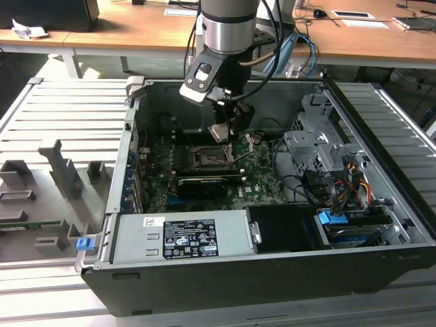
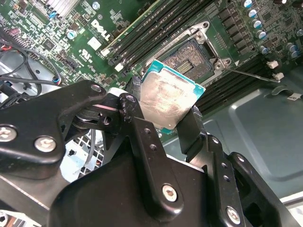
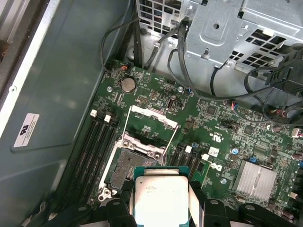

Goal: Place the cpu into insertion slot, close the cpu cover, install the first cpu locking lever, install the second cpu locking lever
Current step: 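Place the cpu into insertion slot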

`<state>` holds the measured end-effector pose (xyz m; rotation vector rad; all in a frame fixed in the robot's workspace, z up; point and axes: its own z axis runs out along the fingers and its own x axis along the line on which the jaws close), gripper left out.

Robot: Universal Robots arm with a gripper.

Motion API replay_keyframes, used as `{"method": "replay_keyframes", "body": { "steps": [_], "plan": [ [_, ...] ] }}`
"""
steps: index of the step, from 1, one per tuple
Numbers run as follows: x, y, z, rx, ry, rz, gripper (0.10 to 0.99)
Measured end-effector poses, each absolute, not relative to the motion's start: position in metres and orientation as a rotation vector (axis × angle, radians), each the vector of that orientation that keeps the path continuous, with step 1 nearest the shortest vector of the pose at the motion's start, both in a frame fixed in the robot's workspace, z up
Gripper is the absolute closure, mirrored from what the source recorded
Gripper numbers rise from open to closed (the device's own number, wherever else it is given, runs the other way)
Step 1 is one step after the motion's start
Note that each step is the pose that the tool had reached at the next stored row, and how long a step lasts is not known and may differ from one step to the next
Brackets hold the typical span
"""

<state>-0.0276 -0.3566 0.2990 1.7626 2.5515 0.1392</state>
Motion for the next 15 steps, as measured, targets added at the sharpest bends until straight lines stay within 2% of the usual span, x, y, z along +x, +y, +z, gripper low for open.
{"method": "replay_keyframes", "body": {
  "steps": [15],
  "plan": [
    [-0.0276, -0.3566, 0.2907, 1.77, 2.547, 0.138, 0.545]
  ]
}}
